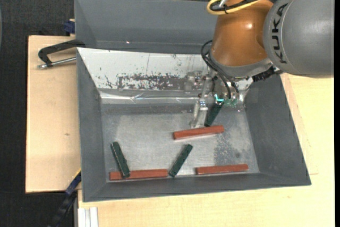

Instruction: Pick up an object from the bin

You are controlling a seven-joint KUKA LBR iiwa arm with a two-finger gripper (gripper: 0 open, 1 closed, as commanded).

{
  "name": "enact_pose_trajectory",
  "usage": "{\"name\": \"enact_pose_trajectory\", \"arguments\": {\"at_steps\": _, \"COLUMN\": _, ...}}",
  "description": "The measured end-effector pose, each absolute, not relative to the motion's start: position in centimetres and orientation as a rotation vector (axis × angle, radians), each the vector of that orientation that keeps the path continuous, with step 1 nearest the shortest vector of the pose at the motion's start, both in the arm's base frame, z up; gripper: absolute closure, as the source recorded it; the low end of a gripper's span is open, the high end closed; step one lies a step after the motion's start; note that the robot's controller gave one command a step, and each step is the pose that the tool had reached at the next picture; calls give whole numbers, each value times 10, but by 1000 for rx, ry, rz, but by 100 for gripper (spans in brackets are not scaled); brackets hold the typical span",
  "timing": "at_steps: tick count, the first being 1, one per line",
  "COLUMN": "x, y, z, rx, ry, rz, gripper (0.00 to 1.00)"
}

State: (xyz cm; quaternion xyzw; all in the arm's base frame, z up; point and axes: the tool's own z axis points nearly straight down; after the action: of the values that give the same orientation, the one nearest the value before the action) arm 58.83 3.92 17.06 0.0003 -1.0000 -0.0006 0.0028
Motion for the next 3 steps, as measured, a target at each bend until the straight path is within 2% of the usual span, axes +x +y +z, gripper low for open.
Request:
{"name": "enact_pose_trajectory", "arguments": {"at_steps": 1, "x": 590, "y": 39, "z": 175, "rx": 0, "ry": -3144, "rz": -3, "gripper": 0}}
{"name": "enact_pose_trajectory", "arguments": {"at_steps": 2, "x": 585, "y": -14, "z": 117, "rx": 89, "ry": -3148, "rz": -2, "gripper": 0}}
{"name": "enact_pose_trajectory", "arguments": {"at_steps": 3, "x": 593, "y": -21, "z": 82, "rx": 38, "ry": -3144, "rz": 4, "gripper": 0}}
